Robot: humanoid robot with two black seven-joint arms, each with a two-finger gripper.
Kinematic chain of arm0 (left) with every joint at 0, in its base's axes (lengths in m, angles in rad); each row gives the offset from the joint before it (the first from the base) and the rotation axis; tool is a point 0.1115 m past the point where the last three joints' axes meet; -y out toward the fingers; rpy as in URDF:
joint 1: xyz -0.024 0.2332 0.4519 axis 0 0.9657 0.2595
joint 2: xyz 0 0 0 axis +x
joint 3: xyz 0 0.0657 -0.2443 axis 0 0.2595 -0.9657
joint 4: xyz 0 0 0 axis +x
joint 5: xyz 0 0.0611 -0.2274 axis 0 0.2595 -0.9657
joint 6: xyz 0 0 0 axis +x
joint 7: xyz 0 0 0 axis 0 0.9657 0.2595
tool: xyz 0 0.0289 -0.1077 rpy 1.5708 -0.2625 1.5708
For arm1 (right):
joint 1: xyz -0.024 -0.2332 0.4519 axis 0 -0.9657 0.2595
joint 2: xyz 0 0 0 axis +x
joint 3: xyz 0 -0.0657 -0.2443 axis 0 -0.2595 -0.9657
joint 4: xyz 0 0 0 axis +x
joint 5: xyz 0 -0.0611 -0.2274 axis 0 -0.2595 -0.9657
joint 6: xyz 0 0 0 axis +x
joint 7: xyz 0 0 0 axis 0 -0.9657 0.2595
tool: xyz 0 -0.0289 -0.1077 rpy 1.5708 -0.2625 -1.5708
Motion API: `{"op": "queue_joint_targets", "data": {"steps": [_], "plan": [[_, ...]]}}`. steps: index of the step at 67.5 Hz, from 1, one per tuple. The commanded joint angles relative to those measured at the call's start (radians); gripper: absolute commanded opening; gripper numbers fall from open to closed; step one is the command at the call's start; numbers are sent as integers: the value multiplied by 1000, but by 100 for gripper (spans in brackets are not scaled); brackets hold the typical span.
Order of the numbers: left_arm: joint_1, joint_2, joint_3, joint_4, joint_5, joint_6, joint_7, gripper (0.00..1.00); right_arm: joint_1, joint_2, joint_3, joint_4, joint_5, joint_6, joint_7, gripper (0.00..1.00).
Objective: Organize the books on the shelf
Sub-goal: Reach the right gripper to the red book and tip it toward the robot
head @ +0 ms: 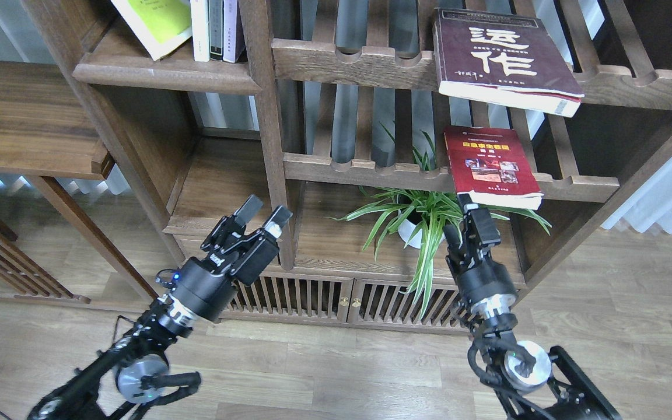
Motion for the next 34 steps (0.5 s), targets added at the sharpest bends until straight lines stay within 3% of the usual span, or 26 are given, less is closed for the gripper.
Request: {"op": "queue_joint_targets", "data": {"steps": [1,34], "plan": [[-6,38,-8,20,-7,0,25,100,19,0,33,-1,0,-28,0,98],[-64,75,26,8,-9,0,28,100,64,0,56,-92,-1,-36,0,98]]}}
